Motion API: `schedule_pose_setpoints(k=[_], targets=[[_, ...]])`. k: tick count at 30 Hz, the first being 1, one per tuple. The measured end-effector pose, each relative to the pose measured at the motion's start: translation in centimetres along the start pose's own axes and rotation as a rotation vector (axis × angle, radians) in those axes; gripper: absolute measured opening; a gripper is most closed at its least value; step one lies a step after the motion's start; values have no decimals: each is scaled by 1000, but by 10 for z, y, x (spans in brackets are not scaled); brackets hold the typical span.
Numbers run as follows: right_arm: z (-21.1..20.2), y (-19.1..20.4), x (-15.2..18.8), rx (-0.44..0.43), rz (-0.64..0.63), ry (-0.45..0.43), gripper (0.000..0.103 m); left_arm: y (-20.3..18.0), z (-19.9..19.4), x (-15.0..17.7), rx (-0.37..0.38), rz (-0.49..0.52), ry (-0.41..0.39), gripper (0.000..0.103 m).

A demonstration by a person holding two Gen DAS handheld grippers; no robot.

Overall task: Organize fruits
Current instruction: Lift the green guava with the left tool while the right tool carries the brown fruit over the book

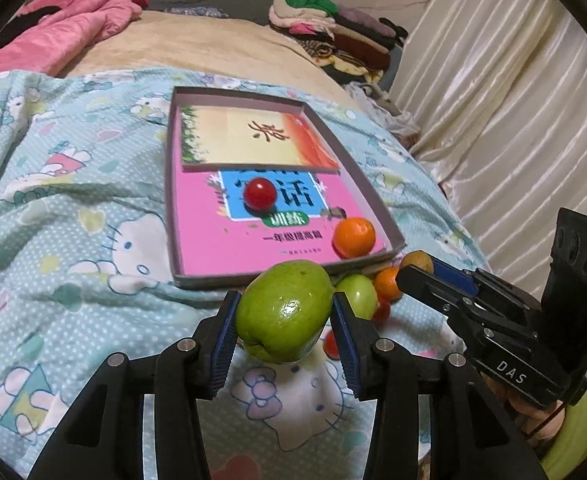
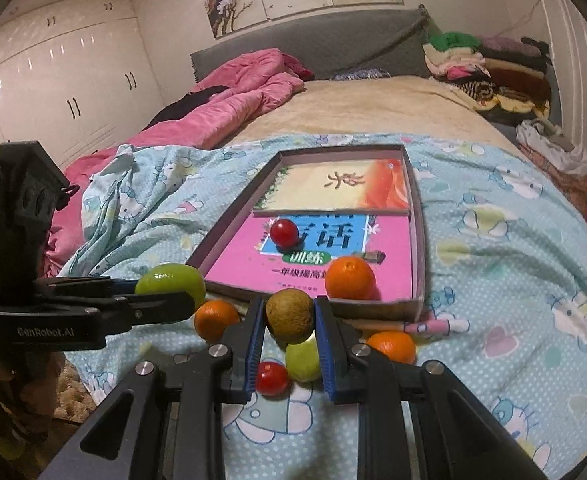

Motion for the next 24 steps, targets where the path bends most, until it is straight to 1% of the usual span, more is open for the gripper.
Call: schedule_pose_setpoints(k=[6,9,14,24], targets=[[5,8,-11,-12,-34,-25,25,9,-5,-10,-14,-31,-40,45],[7,10,-17,-14,-49,-35,25,14,-3,-13,-14,-51,-34,45],[11,10,-23,-18,-54,-39,25,14,-4,-19,-35,-45,-56,44],[17,4,-32,-18,-49,-53,25,13,2,-31,-25,-57,-65,43]])
Point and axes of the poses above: each gripper's, at about its wrist camera, not at the fingertips, and z roughly the way its jaws point, y to its left, x to its underside, the point moved 4 cm from there along z, roughly the way its jaws point, and after that the axes turned 14 degrees about -z, right-handed, at the moved point
